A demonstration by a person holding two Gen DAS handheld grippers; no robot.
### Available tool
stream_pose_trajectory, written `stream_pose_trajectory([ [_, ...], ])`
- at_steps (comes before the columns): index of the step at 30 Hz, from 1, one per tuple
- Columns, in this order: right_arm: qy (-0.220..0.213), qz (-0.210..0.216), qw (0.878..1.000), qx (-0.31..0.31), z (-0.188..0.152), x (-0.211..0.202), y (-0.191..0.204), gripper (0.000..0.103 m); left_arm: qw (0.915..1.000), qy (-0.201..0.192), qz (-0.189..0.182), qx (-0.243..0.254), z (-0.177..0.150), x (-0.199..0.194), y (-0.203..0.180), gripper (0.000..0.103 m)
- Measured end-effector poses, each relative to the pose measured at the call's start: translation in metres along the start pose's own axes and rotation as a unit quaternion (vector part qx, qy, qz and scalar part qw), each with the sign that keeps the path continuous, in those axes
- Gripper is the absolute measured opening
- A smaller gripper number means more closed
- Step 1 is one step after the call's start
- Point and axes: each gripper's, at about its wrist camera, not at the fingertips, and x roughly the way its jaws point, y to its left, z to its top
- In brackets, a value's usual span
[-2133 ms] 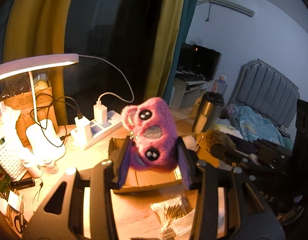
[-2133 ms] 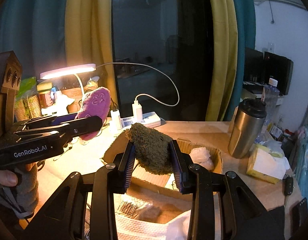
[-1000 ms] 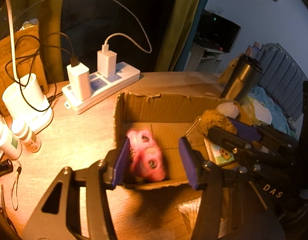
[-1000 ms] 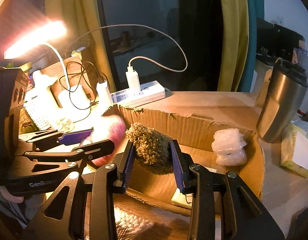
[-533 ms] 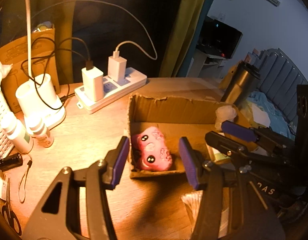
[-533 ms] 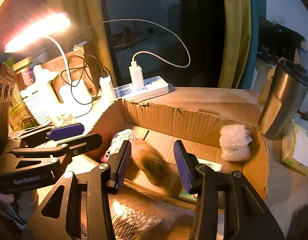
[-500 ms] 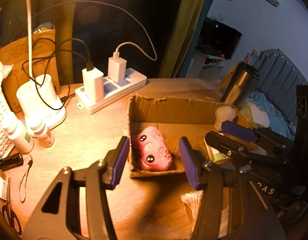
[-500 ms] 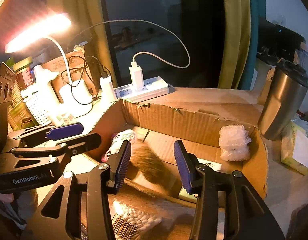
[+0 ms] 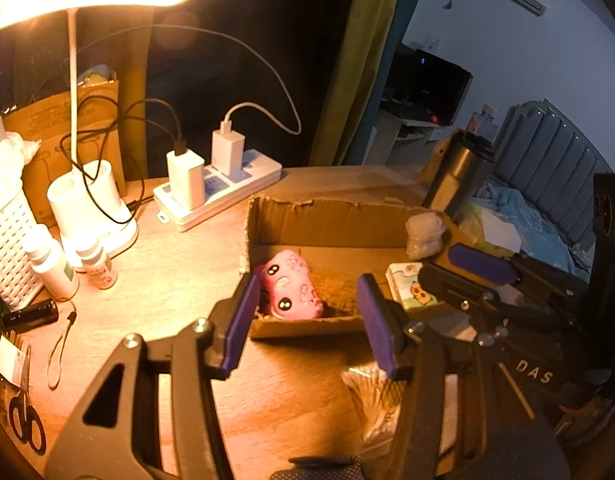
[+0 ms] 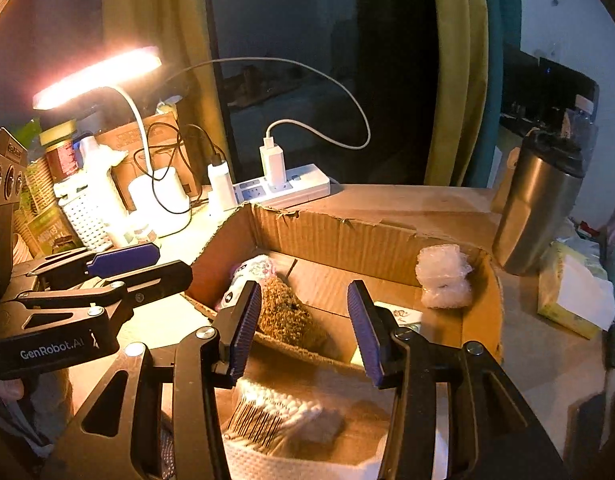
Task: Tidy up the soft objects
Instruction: 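Open both grippers and withdraw them from the box, then grasp the white paper towel with the right gripper and lift it while the left approaches it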
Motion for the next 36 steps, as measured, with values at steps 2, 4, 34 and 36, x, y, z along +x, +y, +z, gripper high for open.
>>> stream_pose_trajectory([
  [2, -0.003, -0.003, 1.0, 0.0, -0.002, -0.006, 0.0, 0.048, 1.0, -0.003, -0.001, 0.001, -0.002, -0.004, -0.003, 0.053],
  [4, -0.006, -0.005, 1.0, 0.0, -0.004, -0.012, 0.0, 0.048, 1.0, -0.003, -0.001, 0.003, -0.005, -0.007, -0.006, 0.053],
  [34, -0.012, -0.05, 0.998, 0.047, -0.066, -0.073, -0.037, 0.053, 0.9997, -0.003, -0.013, 0.02, -0.044, -0.032, -0.049, 0.071],
  [36, -0.011, -0.052, 0.997, 0.05, -0.071, -0.076, -0.04, 0.053, 0.9997, -0.001, -0.014, 0.022, -0.047, -0.032, -0.053, 0.071],
])
